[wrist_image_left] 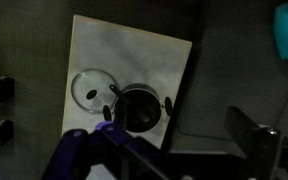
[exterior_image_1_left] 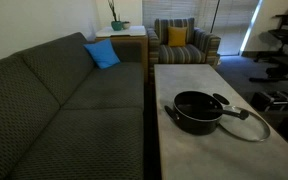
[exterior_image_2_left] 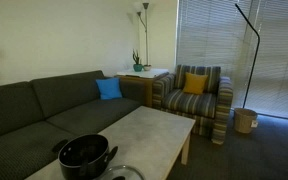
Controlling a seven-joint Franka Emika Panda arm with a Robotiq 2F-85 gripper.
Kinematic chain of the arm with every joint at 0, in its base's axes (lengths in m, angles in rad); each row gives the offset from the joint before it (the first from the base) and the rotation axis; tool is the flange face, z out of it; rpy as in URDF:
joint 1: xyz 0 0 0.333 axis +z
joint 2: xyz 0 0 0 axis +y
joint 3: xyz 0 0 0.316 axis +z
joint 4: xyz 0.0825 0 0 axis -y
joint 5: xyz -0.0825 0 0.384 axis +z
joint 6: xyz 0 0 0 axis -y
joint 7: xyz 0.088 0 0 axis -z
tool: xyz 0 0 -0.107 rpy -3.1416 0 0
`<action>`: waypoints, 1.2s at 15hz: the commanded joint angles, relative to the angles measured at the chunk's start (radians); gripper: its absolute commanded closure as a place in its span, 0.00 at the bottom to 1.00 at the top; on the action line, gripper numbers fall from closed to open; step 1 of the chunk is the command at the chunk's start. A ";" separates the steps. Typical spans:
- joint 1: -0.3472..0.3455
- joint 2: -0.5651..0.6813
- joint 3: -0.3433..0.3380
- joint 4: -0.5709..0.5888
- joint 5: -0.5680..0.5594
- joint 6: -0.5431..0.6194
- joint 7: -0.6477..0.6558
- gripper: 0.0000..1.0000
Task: Remove the black spoon from the pot and put it on the table
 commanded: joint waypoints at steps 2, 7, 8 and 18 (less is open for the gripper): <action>0.007 0.001 -0.006 0.002 -0.002 -0.002 0.002 0.00; 0.007 0.001 -0.006 0.002 -0.002 -0.002 0.002 0.00; 0.007 0.001 -0.006 0.002 -0.002 -0.002 0.002 0.00; 0.000 0.035 -0.030 0.024 0.003 0.010 -0.034 0.00</action>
